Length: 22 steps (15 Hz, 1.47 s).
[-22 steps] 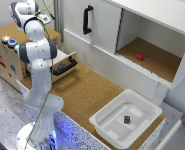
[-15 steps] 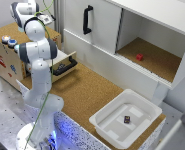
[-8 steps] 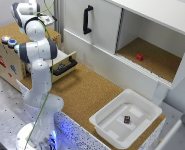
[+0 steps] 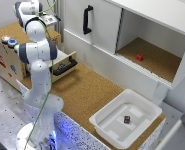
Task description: Push the yellow block inside the drawer
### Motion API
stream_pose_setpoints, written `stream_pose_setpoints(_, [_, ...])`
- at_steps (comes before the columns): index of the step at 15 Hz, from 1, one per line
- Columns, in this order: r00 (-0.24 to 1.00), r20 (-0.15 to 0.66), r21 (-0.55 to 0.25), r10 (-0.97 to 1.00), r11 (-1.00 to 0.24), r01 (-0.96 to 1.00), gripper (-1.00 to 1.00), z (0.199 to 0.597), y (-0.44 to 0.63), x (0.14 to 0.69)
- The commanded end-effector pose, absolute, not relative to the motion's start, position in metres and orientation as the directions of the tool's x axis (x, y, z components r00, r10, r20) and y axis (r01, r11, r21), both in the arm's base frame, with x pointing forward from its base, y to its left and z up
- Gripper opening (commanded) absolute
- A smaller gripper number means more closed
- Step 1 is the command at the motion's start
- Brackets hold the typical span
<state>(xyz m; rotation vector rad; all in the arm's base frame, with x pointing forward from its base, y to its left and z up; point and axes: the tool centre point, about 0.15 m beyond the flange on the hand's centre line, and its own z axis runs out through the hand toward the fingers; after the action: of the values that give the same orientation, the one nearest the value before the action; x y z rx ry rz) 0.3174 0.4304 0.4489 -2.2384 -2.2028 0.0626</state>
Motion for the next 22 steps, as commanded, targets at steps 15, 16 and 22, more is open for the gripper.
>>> stream_pose_setpoints(15, [0.096,0.156,0.054,0.983,-0.105,0.993,1.00,0.470,0.348,0.305])
stream_pose_setpoints(16, [0.108,0.166,0.060,0.980,-0.119,0.991,1.00,0.474,0.343,0.307])
stream_pose_setpoints(22, [0.100,0.186,0.074,0.977,-0.115,0.991,1.00,0.485,0.333,0.315])
